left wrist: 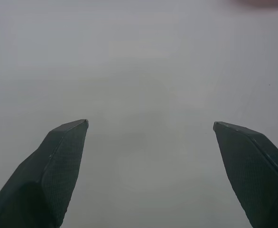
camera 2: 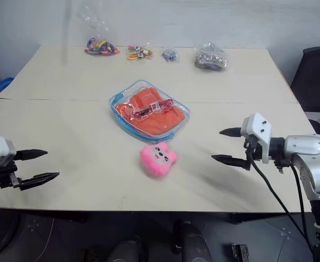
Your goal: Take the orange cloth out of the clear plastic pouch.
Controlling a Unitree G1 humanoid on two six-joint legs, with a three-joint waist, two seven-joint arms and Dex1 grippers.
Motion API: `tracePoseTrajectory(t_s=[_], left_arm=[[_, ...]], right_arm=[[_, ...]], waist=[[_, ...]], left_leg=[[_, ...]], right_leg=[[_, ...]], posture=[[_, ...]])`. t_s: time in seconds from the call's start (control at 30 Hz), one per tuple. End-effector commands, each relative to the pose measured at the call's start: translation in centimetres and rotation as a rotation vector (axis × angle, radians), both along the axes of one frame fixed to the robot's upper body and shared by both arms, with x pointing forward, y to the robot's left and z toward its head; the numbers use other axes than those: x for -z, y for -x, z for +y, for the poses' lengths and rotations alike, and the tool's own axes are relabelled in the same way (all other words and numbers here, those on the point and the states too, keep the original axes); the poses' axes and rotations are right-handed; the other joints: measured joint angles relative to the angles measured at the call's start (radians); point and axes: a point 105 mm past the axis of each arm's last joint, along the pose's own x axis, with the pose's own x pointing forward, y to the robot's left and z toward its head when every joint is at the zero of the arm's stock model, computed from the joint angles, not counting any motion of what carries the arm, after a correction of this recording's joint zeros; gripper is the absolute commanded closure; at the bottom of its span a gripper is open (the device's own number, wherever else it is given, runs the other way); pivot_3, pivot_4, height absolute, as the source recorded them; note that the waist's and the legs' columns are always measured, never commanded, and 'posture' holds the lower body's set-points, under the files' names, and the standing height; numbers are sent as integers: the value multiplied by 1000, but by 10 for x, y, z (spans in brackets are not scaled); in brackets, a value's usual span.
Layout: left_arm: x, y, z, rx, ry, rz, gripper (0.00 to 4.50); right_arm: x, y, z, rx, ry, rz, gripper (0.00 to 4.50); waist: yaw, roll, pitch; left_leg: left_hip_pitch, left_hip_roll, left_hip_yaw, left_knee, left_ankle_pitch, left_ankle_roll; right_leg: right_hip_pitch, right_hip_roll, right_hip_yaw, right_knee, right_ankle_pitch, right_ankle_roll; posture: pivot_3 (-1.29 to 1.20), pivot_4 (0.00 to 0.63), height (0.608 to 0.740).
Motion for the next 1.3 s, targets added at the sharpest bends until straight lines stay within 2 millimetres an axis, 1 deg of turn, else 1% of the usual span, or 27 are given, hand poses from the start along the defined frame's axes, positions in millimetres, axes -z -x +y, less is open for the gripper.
tracePoseTrajectory(t_s=[0.03, 0.2, 0.3, 0.4, 0.6, 0.77, 0.83, 0.9, 1.0, 1.13, 1.2, 1.27, 1.3], left_arm=[[-5, 1, 1, 7, -23, -26, 14], [-6, -2, 2, -13, -21, -45, 14], [-4, -3, 1, -19, -17, -45, 14], [-3, -5, -2, -26, 23, -41, 14], [-13, -13, -12, -9, 72, -74, 14], [-18, -16, -17, 4, 96, -82, 14], [-21, -17, -21, 7, 127, -87, 14], [-22, -17, -30, 19, 149, -91, 14], [-30, -27, -53, 24, 174, -149, 14], [-49, -40, -97, 98, 273, -185, 14], [-53, -59, -115, 113, 243, -217, 14], [-58, -80, -129, 122, 220, -245, 14], [-63, -98, -136, 133, 219, -265, 14]], right_arm=[[-8, 0, -4, 6, 0, -45, 0], [-7, -1, -4, 15, 7, -50, 0], [-3, -5, -6, 48, 29, -57, 0], [-4, -6, -4, 48, 9, -58, 0], [-6, -3, 4, 16, -7, -47, 0], [-9, 1, 9, 5, -38, -44, 0], [-9, 4, 13, 3, -55, -41, 0], [-11, 6, 19, -3, -78, -42, 0], [-21, 9, 39, 2, -161, -61, 0], [-32, 17, 65, -3, -221, -91, 0], [-38, 21, 79, -13, -257, -89, 0], [-40, 26, 89, -26, -269, -94, 0], [-41, 27, 93, -32, -274, -99, 0]], waist=[[0, 0, 0], [0, 0, 0], [0, 0, 0], [0, 0, 0], [1, 0, 0], [-2, 0, 0], [0, 0, 0], [1, 0, 0], [2, 0, 0], [5, 0, 0], [7, 0, 0], [14, 0, 0], [15, 0, 0]], left_leg=[[0, 0, 0, 0, 0, 0], [0, 0, 0, 0, 0, 0], [0, 0, 0, 0, 0, 0], [0, 0, 0, 0, 0, 0], [0, 0, 0, 0, 0, 0], [0, 0, 1, 0, 1, -1], [0, 0, 1, 0, 1, -2], [0, 0, 1, 0, 1, -2], [0, 0, 1, 0, 1, -3], [0, 0, 1, 0, 3, -5], [0, -1, 0, 0, 3, -6], [0, -2, 1, 0, 3, -6], [0, -2, 1, 0, 3, -7]], right_leg=[[0, 0, 0, 0, 0, 0], [0, 0, 0, 0, 0, 0], [0, 0, 0, 0, 0, 0], [0, 0, 0, 0, 0, 0], [0, 0, 0, 0, 0, 0], [0, 0, 0, 0, 0, 0], [0, 0, 1, 0, 0, 0], [0, 0, 1, 0, 0, 0], [0, 0, 1, 0, 0, 0], [0, 0, 2, 1, 0, 1], [1, 0, 2, 1, 1, 1], [2, 0, 3, 1, 1, 2], [2, 0, 3, 1, 1, 2]], posture=[[0, 150, 740], [0, 150, 740], [0, 150, 740], [0, 150, 740], [0, 150, 740], [0, 150, 740], [0, 150, 740], [0, 150, 740], [0, 150, 740], [0, 150, 740], [0, 150, 740], [0, 150, 740], [0, 150, 740]])
